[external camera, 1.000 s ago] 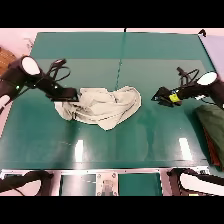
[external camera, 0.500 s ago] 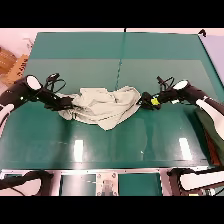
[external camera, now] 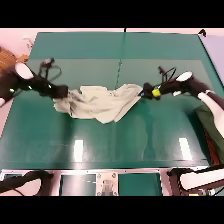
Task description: Fold the shirts.
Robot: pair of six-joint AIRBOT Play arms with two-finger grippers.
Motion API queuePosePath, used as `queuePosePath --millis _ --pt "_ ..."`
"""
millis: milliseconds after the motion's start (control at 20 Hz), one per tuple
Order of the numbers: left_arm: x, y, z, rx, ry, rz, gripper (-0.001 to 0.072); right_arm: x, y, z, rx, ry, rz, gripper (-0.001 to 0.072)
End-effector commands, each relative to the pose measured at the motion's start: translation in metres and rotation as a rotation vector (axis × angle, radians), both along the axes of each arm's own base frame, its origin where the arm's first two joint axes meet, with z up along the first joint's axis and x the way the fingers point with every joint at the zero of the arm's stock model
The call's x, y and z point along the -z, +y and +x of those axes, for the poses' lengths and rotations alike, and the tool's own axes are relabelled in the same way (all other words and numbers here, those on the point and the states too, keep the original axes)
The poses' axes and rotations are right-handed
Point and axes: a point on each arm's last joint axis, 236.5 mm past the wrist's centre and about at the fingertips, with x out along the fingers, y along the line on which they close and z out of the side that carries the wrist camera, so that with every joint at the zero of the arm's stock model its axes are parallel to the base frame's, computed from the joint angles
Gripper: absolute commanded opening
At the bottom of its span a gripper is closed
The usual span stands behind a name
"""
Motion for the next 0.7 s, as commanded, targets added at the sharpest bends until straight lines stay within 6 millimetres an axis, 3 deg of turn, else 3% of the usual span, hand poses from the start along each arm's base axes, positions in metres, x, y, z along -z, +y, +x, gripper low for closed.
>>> queuePosePath --millis 0,150,200,250,350,450,650 --pt "-0.128 0.002 0.017 0.007 -0.303 0.005 0.0024 -0.114 -0.025 0.016 -0.002 -0.220 -0.003 0.0017" --pt "-0.252 0.003 0.000 0.007 -0.586 -0.005 0.0024 -0.231 -0.036 0.006 0.005 -0.472 -0.038 0.0017" --pt "-0.284 0.004 -0.010 0.011 -0.659 -0.005 0.0024 -0.266 -0.038 -0.003 0.010 -0.556 -0.053 0.0017" --pt "-0.312 0.004 -0.023 0.019 -0.725 0.000 0.0024 -0.301 -0.038 -0.015 0.014 -0.641 -0.069 0.0017" --pt "-0.351 0.007 -0.044 0.035 -0.813 0.026 0.0024 -0.356 -0.038 -0.044 0.023 -0.782 -0.104 0.0017" --pt "-0.364 0.017 -0.058 0.029 -0.834 0.083 0.0024 -0.394 -0.048 -0.074 0.058 -0.885 -0.170 0.0017" --pt "-0.333 0.048 -0.062 -0.008 -0.711 0.225 0.0024 -0.417 -0.086 -0.112 0.206 -0.923 -0.319 0.0017"
